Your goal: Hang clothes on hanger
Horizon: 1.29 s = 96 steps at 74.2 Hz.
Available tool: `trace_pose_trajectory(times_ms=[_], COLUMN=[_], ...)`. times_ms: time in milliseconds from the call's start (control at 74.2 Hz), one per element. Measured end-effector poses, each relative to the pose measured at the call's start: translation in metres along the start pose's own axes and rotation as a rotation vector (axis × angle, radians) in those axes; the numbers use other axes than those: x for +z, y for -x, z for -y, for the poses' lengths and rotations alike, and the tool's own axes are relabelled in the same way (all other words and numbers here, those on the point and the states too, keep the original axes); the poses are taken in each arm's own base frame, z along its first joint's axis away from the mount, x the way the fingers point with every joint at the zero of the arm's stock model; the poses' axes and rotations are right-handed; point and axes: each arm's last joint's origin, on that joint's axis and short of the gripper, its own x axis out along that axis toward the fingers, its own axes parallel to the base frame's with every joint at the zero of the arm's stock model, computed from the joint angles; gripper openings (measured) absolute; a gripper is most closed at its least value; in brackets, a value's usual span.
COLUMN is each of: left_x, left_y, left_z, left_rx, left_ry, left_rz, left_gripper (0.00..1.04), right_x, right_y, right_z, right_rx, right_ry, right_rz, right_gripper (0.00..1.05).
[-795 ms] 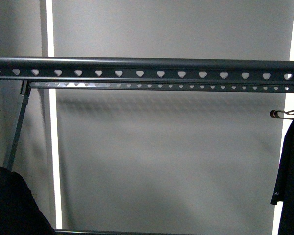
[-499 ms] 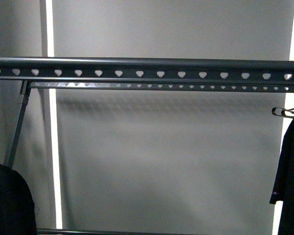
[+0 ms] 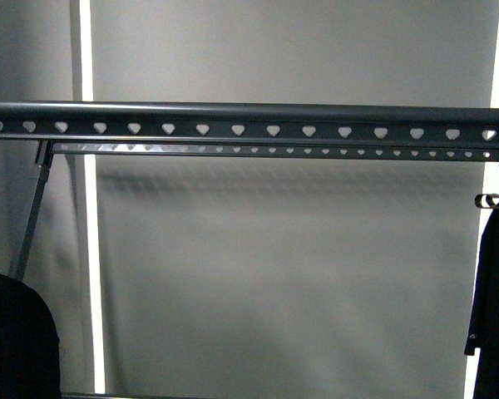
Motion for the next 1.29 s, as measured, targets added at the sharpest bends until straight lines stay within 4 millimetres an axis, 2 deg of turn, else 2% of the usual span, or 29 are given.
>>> trace_pose_trajectory(times_ms=[162,364,458,606,755,836,930,984,1132,1294], left_x=[0.006,0.021,0.022,0.02,0.02,0.02,0.018,0.016,0.009,-0.003], left_y=[-0.047,-0.079,-0.095,-0.112,-0.12,-0.124,-0.124,-0.121,-0.101,-0.055], left_z=[0.02,0.034,0.037,0.039,0.038,0.035,0.032,0.03,0.019,0.006], left_rx=[0.081,0.106,0.129,0.157,0.17,0.182,0.181,0.172,0.133,0.015], left_ry=[0.085,0.096,0.085,0.069,0.052,0.044,0.039,0.04,-0.007,-0.116], left_rz=[0.058,0.131,0.139,0.142,0.14,0.136,0.123,0.114,0.063,-0.052], left_gripper=[0.98,0.98,0.98,0.74,0.51,0.33,0.1,0.03,0.04,0.04], right_x=[0.0,0.0,0.0,0.0,0.0,0.0,0.0,0.0,0.0,0.0], right_y=[0.0,0.0,0.0,0.0,0.0,0.0,0.0,0.0,0.0,0.0], right_z=[0.0,0.0,0.0,0.0,0.0,0.0,0.0,0.0,0.0,0.0], right_rx=[0.0,0.0,0.0,0.0,0.0,0.0,0.0,0.0,0.0,0.0], right_ry=[0.0,0.0,0.0,0.0,0.0,0.0,0.0,0.0,0.0,0.0], right_rz=[0.0,0.0,0.0,0.0,0.0,0.0,0.0,0.0,0.0,0.0], right_gripper=[0.97,0.97,0.97,0.97,0.97,0.97,0.97,0.97,0.97,0.97])
